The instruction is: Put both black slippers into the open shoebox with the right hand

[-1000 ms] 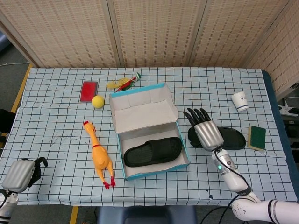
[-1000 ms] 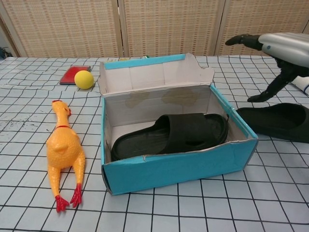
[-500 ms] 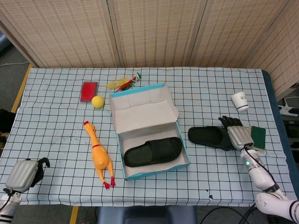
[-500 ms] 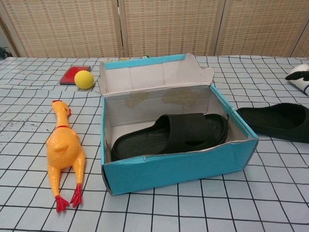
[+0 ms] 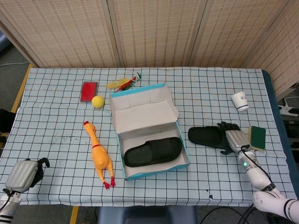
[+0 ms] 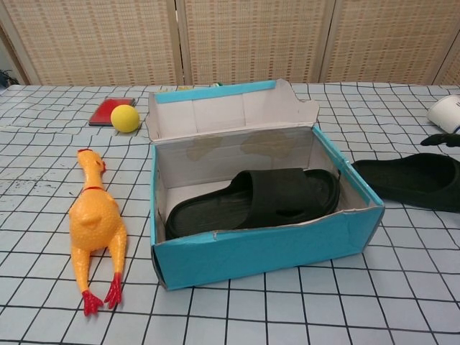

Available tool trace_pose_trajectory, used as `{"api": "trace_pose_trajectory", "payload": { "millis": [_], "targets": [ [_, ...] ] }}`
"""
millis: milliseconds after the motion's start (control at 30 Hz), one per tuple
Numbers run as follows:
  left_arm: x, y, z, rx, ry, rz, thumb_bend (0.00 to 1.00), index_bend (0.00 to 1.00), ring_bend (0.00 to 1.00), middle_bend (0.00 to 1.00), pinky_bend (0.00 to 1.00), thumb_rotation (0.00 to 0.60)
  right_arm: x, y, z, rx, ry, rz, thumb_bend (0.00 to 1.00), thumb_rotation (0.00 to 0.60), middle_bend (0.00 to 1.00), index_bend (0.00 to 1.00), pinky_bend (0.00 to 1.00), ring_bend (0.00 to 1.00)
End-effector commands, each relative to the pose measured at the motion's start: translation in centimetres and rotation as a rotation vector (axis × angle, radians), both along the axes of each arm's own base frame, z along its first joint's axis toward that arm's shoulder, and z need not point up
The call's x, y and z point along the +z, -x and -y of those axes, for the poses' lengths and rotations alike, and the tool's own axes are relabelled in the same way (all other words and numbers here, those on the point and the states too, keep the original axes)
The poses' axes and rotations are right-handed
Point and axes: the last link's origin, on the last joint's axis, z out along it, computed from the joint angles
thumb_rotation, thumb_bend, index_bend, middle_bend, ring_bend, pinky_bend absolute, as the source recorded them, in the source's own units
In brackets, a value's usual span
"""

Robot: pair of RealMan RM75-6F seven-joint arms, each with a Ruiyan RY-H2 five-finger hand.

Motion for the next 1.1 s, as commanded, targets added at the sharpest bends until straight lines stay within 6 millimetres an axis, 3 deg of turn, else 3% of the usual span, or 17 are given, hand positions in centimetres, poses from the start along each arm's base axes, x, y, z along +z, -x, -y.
{"api": "trace_pose_trajectory", "payload": {
  "millis": [33, 567, 800, 933, 1100],
  "targets": [
    [0.0, 0.0, 0.0, 0.0, 0.0, 0.0, 0.83, 0.48, 0.7, 0.59, 0.57, 0.6, -0.1, 0.0, 0.0, -0.001, 0.0, 0.0, 0.05, 0.6, 0.0, 0.0, 0.03, 0.0],
    [-0.1, 0.1, 0.0, 0.006, 0.005, -0.001, 0.83, 0.48, 0.7, 0.59, 0.57, 0.6, -1.7, 0.8, 1.2, -0.026, 0.023, 0.011, 0.05, 0.6, 0.0, 0.01, 0.04, 0.0],
    [0.0, 0.1, 0.0, 0.006, 0.004, -0.003, 0.83, 0.48, 0.7, 0.59, 0.57, 0.6, -2.4, 1.1, 1.3, -0.015, 0.028, 0.008, 0.05, 0.6, 0.04, 0.05, 0.14, 0.0],
    [-0.1, 0.1, 0.0, 0.007, 0.007, -0.005, 0.83, 0.48, 0.7, 0.59, 0.57, 0.6, -2.7, 1.5, 1.5, -0.029, 0.032, 0.01, 0.05, 0.6, 0.12, 0.08, 0.15, 0.03],
    [-0.2, 0.1, -0.1, 0.008, 0.008, -0.006, 0.83, 0.48, 0.7, 0.59, 0.57, 0.6, -2.9, 2.0, 1.8, -0.047, 0.035, 0.031, 0.1, 0.6, 0.21, 0.18, 0.2, 0.14]
  ]
}}
